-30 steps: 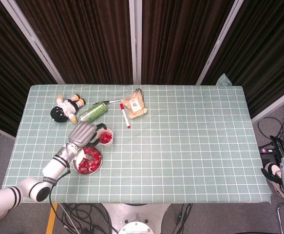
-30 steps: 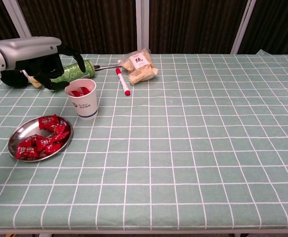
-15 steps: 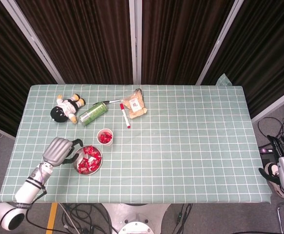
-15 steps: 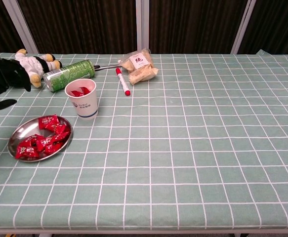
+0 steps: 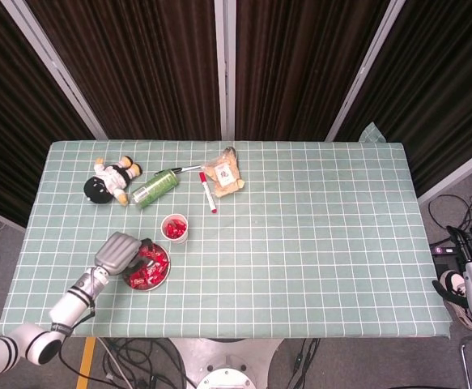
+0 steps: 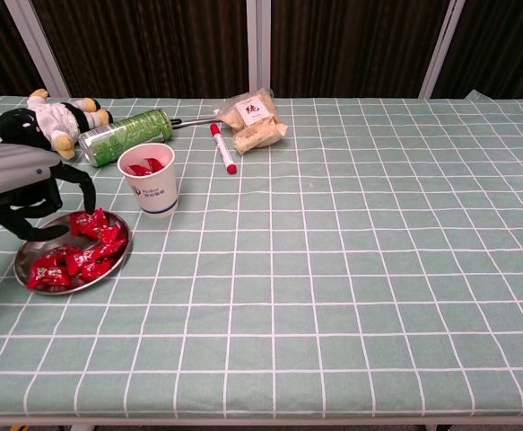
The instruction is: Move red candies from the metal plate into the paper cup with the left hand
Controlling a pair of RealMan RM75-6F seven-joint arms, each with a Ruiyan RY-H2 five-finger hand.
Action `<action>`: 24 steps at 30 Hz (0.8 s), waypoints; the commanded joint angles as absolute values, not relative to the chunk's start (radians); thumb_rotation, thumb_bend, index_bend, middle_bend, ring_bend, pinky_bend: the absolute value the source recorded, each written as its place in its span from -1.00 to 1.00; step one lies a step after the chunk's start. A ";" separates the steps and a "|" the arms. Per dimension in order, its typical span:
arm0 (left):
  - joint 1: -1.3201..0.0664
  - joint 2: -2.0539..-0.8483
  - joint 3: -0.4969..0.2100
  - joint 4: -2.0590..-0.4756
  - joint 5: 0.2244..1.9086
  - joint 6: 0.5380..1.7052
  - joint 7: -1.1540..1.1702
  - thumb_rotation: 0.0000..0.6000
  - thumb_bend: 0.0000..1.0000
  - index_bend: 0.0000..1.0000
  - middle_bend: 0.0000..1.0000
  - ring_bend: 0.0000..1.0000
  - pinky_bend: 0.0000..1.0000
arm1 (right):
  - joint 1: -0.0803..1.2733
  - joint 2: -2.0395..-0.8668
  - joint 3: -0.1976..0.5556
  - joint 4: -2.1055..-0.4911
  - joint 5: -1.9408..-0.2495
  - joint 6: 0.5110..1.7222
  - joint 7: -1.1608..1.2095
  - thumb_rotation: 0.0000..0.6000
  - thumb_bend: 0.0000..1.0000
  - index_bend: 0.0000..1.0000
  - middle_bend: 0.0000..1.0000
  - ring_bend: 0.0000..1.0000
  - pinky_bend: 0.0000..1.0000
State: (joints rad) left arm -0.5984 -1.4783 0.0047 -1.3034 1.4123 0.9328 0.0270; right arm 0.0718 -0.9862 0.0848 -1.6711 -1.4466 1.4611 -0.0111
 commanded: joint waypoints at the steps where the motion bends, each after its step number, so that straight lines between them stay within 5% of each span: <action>1: -0.616 -1.503 -0.009 -1.273 1.397 0.907 0.037 1.00 -0.24 -0.06 1.00 0.93 1.00 | 0.071 -0.986 0.084 -1.671 -1.448 1.462 -0.011 1.00 -0.81 -1.00 -0.77 -0.94 -0.66; 24: -0.651 -1.582 -0.017 -1.173 1.382 0.854 0.078 1.00 -0.42 0.05 1.00 0.93 1.00 | 0.071 -0.985 0.086 -1.671 -1.438 1.456 -0.014 1.00 -0.81 -1.00 -0.77 -0.94 -0.66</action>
State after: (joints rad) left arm -0.6496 -1.5788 -0.0165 -1.1775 1.3852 0.8578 0.0766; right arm 0.0709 -0.9850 0.0863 -1.6713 -1.4374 1.4564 -0.0141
